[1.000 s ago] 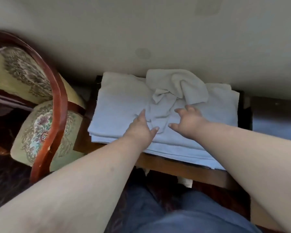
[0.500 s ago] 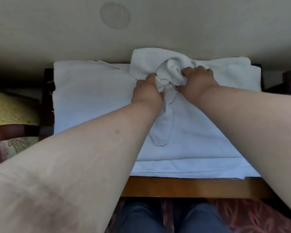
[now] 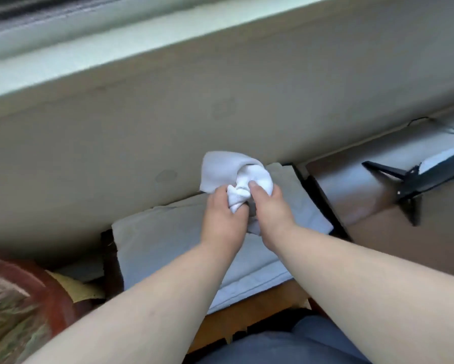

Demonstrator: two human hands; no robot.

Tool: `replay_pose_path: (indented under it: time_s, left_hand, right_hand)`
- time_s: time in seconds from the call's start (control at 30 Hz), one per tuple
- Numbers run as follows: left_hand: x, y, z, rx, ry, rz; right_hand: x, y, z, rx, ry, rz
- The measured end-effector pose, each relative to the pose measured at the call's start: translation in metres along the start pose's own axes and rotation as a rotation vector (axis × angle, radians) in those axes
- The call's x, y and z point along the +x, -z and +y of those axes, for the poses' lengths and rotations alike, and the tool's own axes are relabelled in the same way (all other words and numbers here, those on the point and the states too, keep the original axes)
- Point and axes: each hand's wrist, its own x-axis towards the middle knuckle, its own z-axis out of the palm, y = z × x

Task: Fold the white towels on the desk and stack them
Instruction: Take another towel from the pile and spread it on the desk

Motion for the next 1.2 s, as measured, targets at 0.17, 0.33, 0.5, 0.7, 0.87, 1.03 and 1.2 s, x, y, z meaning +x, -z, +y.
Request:
replay_pose_path:
  time_s: [0.17,0.33,0.5,0.7,0.87,1.03,1.2]
  left_hand:
    - [-0.007,-0.010,0.085,0.058,-0.286,-0.165]
    - [-0.040,-0.059,0.152,0.045,-0.414,-0.297]
    - [-0.096,-0.144,0.208,0.112,-0.549,-0.535]
    - [-0.191,-0.284,0.253,0.112,-0.676,-0.763]
    - [-0.297,-0.403,0.288,-0.031,-0.635,-1.016]
    - [-0.363,-0.515,0.337,-0.101,-0.688,-1.031]
    - [-0.378,-0.603,0.372,-0.111,-0.509,-0.942]
  right_hand:
    - [-0.047,0.047,-0.054,0.176,0.276,0.127]
    - [-0.097,0.122,-0.078,0.226,0.429,0.274]
    - [-0.142,0.233,-0.068,0.353,0.427,0.417]
    - [-0.205,0.395,-0.024,0.465,0.424,0.613]
    - [-0.261,0.550,0.009,0.515,0.403,0.663]
    - [-0.301,0.676,0.017,0.549,0.368,0.719]
    - [-0.283,0.778,0.018,0.899,0.279,0.521]
